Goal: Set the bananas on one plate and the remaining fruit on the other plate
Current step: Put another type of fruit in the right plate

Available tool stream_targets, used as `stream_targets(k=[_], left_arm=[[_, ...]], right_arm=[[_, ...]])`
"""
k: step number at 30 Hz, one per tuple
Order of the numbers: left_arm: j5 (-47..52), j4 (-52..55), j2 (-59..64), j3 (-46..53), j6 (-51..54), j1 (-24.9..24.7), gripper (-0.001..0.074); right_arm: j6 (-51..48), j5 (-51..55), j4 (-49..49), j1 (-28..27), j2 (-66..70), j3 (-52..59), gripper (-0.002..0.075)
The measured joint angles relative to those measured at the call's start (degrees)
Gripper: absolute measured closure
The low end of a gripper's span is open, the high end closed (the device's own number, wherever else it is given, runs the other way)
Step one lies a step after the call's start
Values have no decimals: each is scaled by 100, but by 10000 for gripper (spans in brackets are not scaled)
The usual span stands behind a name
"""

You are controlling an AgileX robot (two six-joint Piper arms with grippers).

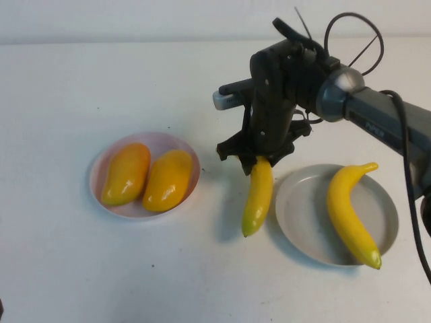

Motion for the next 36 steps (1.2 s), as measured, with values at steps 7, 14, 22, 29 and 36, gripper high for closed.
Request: stream_targets(k=[7,14,22,29,36], left_arm=[[0,0,0,0,0,0,733],[0,0,0,0,0,0,733],[0,0,0,0,0,0,733],[0,0,0,0,0,0,733],[0,0,0,0,0,0,733]], right_arm=[[11,168,-175,0,-851,175,410],[374,194,-524,-132,-1709,1603,410],[567,-283,-494,-300,-1813,2763,410],[567,-636,-415,-300,-1813,2909,330],[567,-410,-437,-289,-1848,2909,279]])
